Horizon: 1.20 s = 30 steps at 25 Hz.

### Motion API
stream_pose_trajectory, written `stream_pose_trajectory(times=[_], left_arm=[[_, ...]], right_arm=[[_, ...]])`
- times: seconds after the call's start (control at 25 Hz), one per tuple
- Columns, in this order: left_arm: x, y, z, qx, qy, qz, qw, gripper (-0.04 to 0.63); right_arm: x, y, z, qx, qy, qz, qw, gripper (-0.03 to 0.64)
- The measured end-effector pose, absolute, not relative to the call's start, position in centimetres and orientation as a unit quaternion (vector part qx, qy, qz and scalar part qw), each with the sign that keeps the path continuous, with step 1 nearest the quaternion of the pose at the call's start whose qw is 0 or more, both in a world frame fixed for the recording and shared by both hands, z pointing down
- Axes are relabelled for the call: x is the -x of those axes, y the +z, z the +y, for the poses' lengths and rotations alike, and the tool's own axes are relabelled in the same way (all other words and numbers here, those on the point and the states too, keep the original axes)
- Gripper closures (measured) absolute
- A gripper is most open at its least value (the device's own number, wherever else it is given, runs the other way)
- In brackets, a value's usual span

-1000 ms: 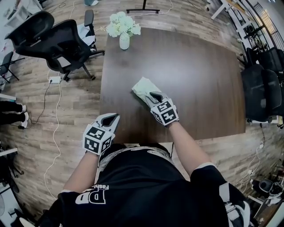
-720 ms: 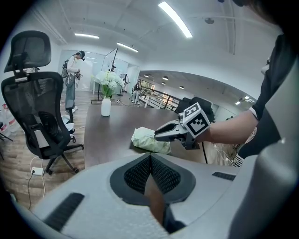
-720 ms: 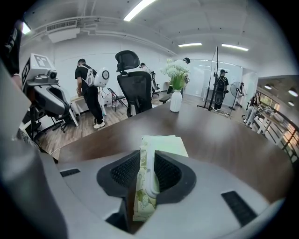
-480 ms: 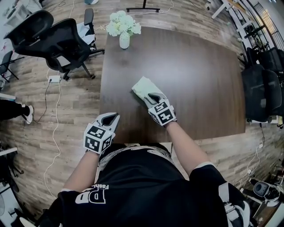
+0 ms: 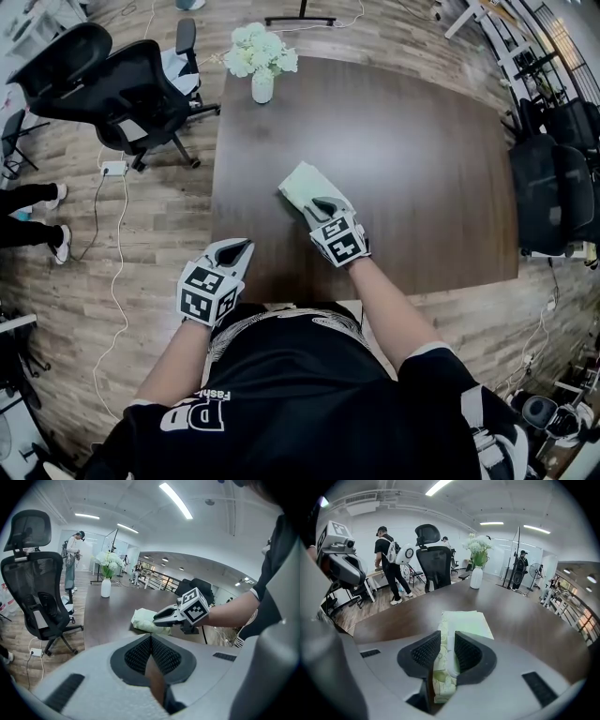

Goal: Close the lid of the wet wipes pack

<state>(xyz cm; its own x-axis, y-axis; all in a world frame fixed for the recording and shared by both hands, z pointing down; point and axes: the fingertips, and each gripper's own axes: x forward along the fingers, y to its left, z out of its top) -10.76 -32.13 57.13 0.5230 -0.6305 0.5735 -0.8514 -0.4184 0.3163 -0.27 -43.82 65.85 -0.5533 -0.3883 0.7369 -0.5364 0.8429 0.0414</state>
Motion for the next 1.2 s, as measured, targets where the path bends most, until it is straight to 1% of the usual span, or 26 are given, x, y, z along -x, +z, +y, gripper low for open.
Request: stream_pose_trajectory(times=[0.4, 0.52, 0.68, 0.92, 1.2], left_arm=[[11.1, 56.7, -31.6, -0.827, 0.181, -0.448, 0.288, 0.578], [11.5, 56.5, -31.5, -0.829, 0.180, -0.447, 0.285, 0.578], [11.7, 56.2, -31.1, -0.834, 0.178, -0.440, 0.280, 0.578], [11.8, 55.4, -30.4, -0.851, 0.173, -0.420, 0.263, 0.578], [11.8, 53.3, -29.2, -0.871, 0.162, -0.397, 0.239, 0.578]], right_arm=[[0.1, 65.9, -43.9, -0.272, 0.100, -0.867, 0.405, 0.525], [0.1, 65.5, -43.8, -0.280, 0.119, -0.865, 0.399, 0.525], [-0.1, 63.8, -42.6, -0.299, 0.132, -0.871, 0.367, 0.543], [0.0, 60.2, -40.0, -0.332, 0.153, -0.882, 0.298, 0.595], [0.0, 55.5, -36.5, -0.358, 0.159, -0.889, 0.235, 0.612]])
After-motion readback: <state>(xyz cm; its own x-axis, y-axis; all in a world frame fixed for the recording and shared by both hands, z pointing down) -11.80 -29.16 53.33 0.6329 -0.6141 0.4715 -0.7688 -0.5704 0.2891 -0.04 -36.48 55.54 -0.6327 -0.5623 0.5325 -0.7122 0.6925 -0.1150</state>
